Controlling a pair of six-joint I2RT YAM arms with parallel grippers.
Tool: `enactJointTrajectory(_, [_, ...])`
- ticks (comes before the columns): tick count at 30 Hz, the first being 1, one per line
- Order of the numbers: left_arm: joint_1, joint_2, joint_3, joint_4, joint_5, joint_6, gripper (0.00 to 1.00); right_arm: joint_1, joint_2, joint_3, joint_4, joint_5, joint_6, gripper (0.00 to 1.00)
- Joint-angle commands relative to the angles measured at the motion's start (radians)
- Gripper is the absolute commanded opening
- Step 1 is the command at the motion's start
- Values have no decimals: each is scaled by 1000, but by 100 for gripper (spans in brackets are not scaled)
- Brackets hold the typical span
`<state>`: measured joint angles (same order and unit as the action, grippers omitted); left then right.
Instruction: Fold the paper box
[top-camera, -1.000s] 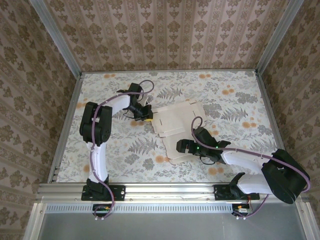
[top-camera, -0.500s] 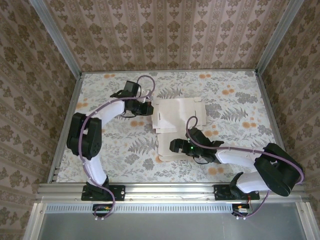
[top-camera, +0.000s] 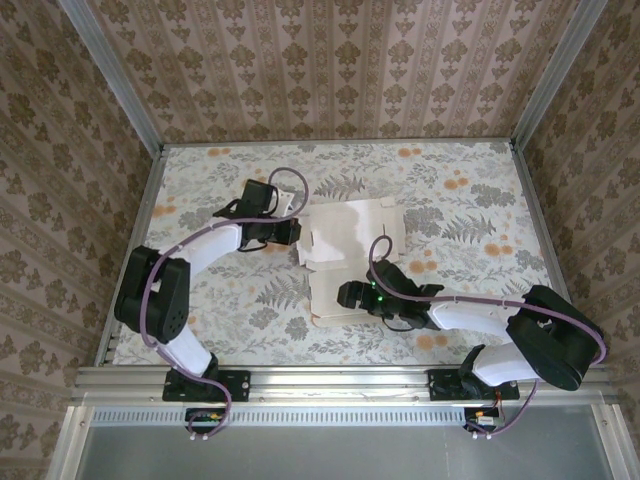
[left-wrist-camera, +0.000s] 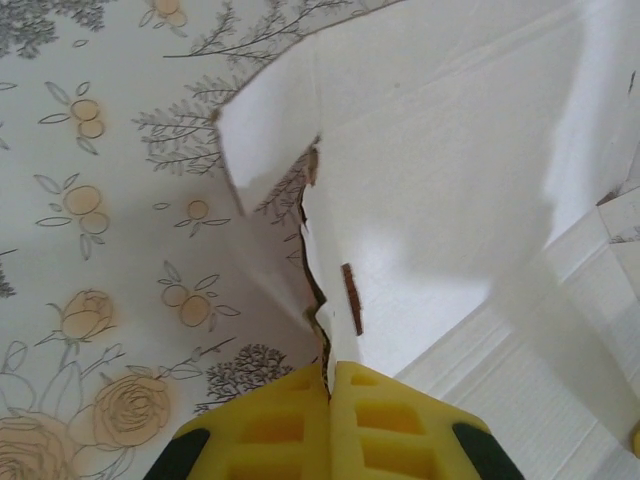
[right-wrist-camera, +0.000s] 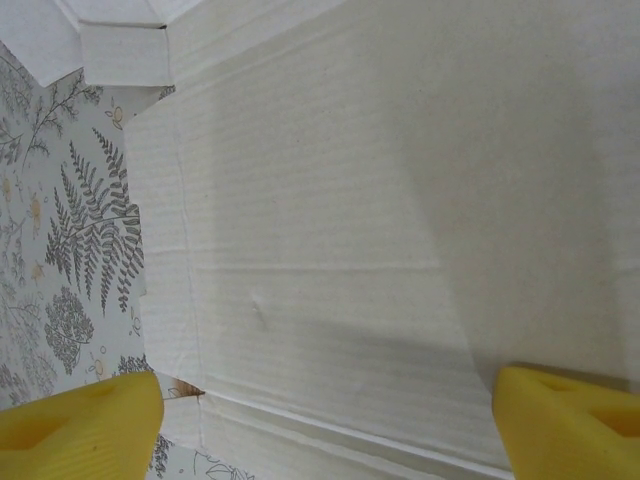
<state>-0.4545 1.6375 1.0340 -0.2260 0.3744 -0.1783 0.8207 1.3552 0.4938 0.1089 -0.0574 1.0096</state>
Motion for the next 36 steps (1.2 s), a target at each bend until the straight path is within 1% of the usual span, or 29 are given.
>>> enactJointTrajectory(1, [-40, -44, -51, 18, 6, 6, 0, 21, 10, 6, 8, 41, 30, 83])
enactJointTrajectory(6, [-67, -95, -96, 38, -17, -4, 0, 50, 14, 13, 2, 59, 41, 78])
enactJointTrajectory(8, [-77, -109, -113, 47, -27, -3, 0, 64, 18, 18, 2, 62, 44, 77])
enactJointTrajectory(13, [-94, -128, -155, 80, -38, -21, 0, 94, 30, 34, 6, 68, 52, 77])
enactJointTrajectory(14, [-97, -130, -160, 84, -37, -23, 0, 100, 60, 33, 10, 68, 56, 77])
enactJointTrajectory(20, [-127, -162, -188, 99, -46, -41, 0, 125, 94, 40, 26, 95, 79, 78])
enactJointTrajectory(30, [-132, -217, -241, 72, -55, -57, 0, 134, 141, 58, 70, 120, 108, 78])
enactJointTrajectory(36, [-155, -235, -290, 96, -96, -58, 0, 138, 153, 72, 83, 125, 118, 78])
